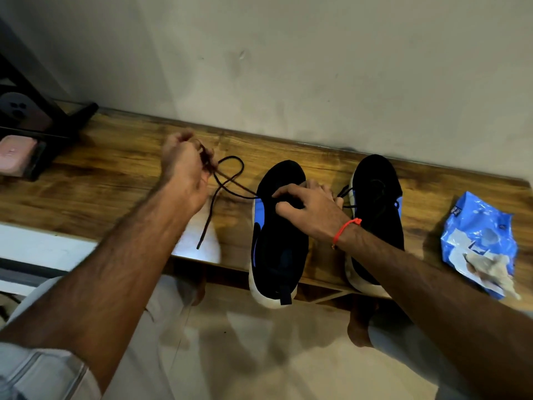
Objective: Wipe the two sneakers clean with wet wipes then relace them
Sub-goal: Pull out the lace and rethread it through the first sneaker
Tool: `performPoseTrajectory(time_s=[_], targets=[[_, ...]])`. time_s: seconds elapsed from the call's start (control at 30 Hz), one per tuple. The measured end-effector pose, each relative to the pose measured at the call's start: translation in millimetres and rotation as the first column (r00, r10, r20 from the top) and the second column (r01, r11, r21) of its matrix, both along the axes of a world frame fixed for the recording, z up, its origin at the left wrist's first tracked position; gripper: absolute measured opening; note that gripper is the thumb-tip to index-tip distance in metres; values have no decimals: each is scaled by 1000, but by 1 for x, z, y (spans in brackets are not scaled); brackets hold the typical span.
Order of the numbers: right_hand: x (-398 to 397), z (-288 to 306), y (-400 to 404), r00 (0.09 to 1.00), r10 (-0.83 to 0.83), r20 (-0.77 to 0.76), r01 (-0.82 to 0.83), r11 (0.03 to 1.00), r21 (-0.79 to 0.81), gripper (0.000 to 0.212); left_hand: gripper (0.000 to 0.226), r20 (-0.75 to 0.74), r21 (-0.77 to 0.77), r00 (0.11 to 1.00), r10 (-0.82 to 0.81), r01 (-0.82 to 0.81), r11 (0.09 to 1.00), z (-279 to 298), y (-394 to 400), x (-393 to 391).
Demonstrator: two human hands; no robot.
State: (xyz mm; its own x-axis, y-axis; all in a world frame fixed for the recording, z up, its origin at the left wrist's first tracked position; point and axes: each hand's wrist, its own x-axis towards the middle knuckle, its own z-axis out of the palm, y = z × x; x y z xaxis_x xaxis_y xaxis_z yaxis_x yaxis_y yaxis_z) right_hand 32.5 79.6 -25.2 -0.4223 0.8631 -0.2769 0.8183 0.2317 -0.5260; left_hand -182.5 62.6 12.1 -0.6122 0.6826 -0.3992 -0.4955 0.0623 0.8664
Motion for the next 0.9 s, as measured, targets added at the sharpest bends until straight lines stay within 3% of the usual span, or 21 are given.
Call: performPoseTrajectory(time_s=[0.03,0.07,0.13,0.17,0.2,0.23,0.3,0.37,0.4,0.47,0.5,0.53,0.6,0.63,0.7,0.73,0.77,0.8,0.83,0.87,0.9], targets=[[-1,0,0,1000,0,4,0,1000,6,47,31,-193,-88,974,-121,106,990,-3,-2,4],[-1,0,0,1000,-1,11,0,1000,13,46,29,-396,-199,872,-286,223,954,-8,-4,11],[-2,-1,-2,999,0,35,-1,1000,17,49,22,-640,-445,477,-603,409,797,-18,-10,23],[-2,-1,-2,999,2,49,-3,1000,15,53,14,-638,-580,274,-720,444,683,-21,-12,28],[-2,-1,-2,998,7,63,-8,1000,19,56,5,-578,-698,136,-805,430,573,-23,-14,31],[-2,-1,-2,997,15,76,-17,1000,26,58,7,-506,-780,62,-860,392,487,-22,-16,32],[-1,-2,-2,995,28,91,-31,999,35,56,12,-452,-814,36,-891,391,428,-21,-16,27],[1,-4,-1,996,32,86,-35,999,35,51,16,-524,-754,79,-848,420,505,-14,-16,23],[2,-4,-1,996,33,84,-36,999,32,49,21,-587,-690,170,-791,406,599,-10,-15,22],[2,-4,0,996,39,83,-41,999,29,47,30,-665,-424,544,-511,288,859,-3,-11,20],[2,-4,0,996,40,83,-42,999,29,46,33,-570,-258,762,-307,189,948,0,-7,16],[1,-4,0,996,39,83,-41,999,32,44,34,-378,-114,915,-141,106,988,4,-4,12],[2,-4,1,996,33,82,-36,999,39,43,35,21,71,996,-83,81,994,8,-2,6],[1,-5,1,996,33,81,-36,999,38,43,35,102,105,986,-132,121,987,7,-4,5],[0,-5,1,996,32,82,-35,999,40,44,33,-61,37,966,-253,255,966,4,-6,8],[0,-6,0,996,29,85,-33,999,43,44,30,-272,-76,895,-353,346,935,0,-8,12],[-1,-5,0,996,27,89,-32,998,48,45,27,-493,-229,730,-473,416,880,-7,-10,16],[-1,-5,0,995,27,94,-33,998,54,46,26,-650,-396,482,-587,445,803,-15,-12,20],[-1,-5,-1,995,30,99,-36,998,58,48,27,-699,-547,230,-678,439,713,-22,-14,22],[-1,-4,-1,994,33,105,-39,998,59,50,28,-674,-653,45,-738,432,622,-26,-15,23],[-1,-4,-1,994,35,108,-42,998,56,53,25,-621,-723,-70,-780,435,537,-28,-16,24]])
